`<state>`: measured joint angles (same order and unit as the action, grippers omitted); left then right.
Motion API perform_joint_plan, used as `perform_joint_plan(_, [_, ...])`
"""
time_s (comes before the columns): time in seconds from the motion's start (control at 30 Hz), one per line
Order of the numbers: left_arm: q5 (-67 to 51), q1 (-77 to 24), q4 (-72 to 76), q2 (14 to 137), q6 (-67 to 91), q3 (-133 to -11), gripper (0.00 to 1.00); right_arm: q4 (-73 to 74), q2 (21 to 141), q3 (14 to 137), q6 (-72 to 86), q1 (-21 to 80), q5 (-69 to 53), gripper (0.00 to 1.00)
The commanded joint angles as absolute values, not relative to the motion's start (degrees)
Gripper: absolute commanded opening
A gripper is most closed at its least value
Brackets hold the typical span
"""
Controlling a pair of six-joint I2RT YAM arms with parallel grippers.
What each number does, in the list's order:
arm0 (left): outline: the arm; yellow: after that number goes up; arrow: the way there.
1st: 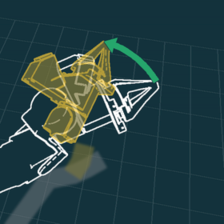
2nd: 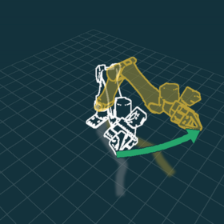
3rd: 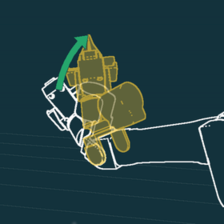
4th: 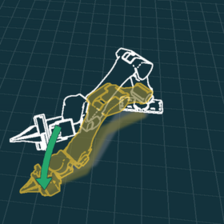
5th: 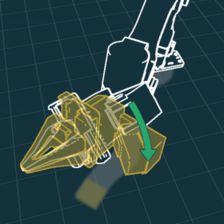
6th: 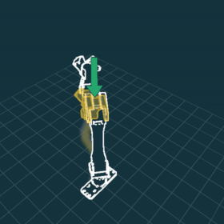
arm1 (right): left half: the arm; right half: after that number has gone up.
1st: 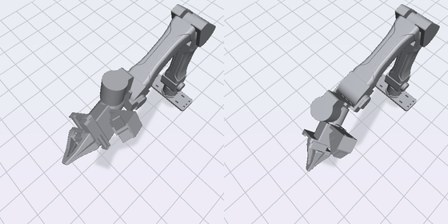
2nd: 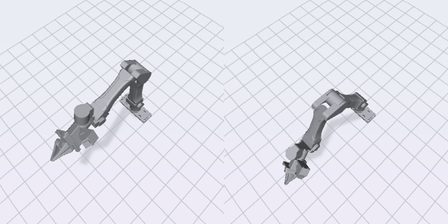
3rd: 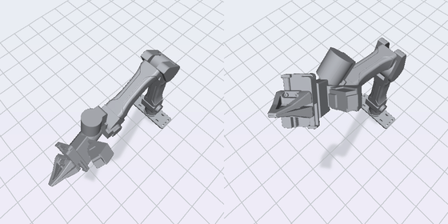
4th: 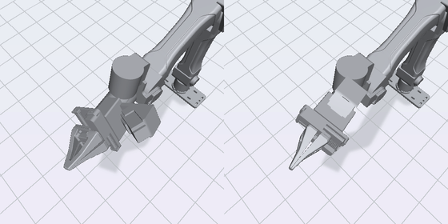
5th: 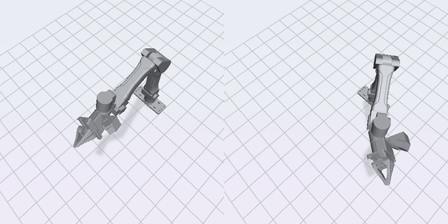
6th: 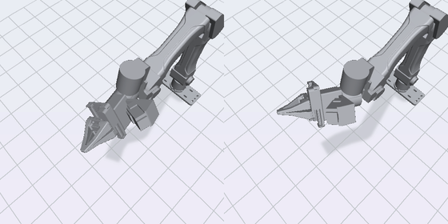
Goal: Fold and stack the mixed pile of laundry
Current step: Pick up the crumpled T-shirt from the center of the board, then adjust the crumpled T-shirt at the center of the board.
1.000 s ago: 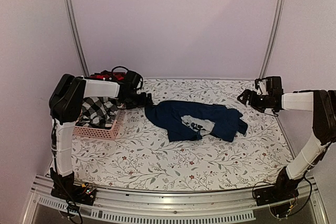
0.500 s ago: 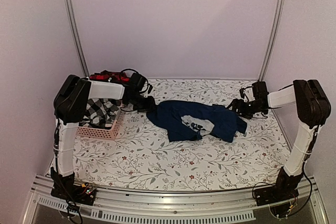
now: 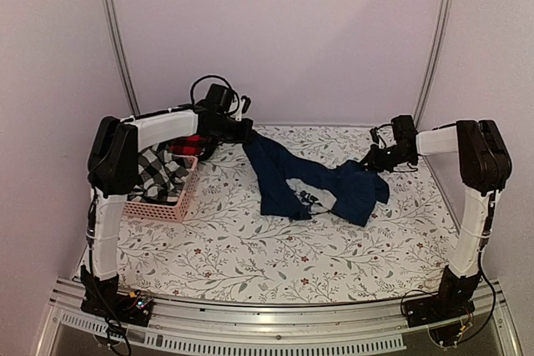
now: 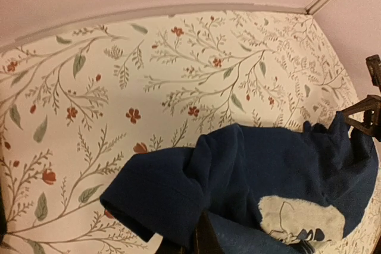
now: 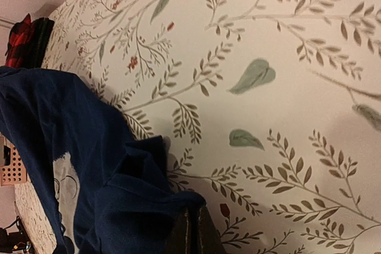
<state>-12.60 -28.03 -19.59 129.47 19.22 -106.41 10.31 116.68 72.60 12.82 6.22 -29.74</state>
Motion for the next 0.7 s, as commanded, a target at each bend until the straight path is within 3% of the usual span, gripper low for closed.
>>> perform_joint_plan(0.0, [-12.42,-25.15,-21.05,128.49,16.91,-116.73,0.0,10.67,109.54,83.28,12.36,4.88,-25.97,0.0])
perform_joint_plan(0.17, [-16.08,-23.47,-22.38,127.36,16.35,-126.1,0.0,13.38,107.8,94.65,11.6,3.94,-26.02,0.0])
perform_joint_plan(0.27, [-17.26,-23.51,-20.06,122.68,14.66,-124.49,0.0,12.69,104.14,95.47,10.8,3.96,-28.41,0.0])
perform_joint_plan(0.37, [-19.72,-23.6,-14.28,114.18,13.53,-113.53,0.0,11.37,97.82,90.4,10.48,4.03,-31.09,0.0])
perform_joint_plan(0.6, [-23.13,-25.27,-1.28,94.26,13.34,-74.08,0.0,15.09,80.66,67.13,8.35,9.51,-38.32,0.0])
perform_joint_plan(0.63, [-22.15,-25.4,0.1,92.8,14.5,-70.31,0.02,15.83,79.62,63.96,8.11,10.66,-39.83,0.04])
perform_joint_plan(0.67, [-21.4,-25.36,1.67,91.89,15.4,-66.82,0.05,16.01,77.95,60.95,7.95,11.23,-41.79,0.19])
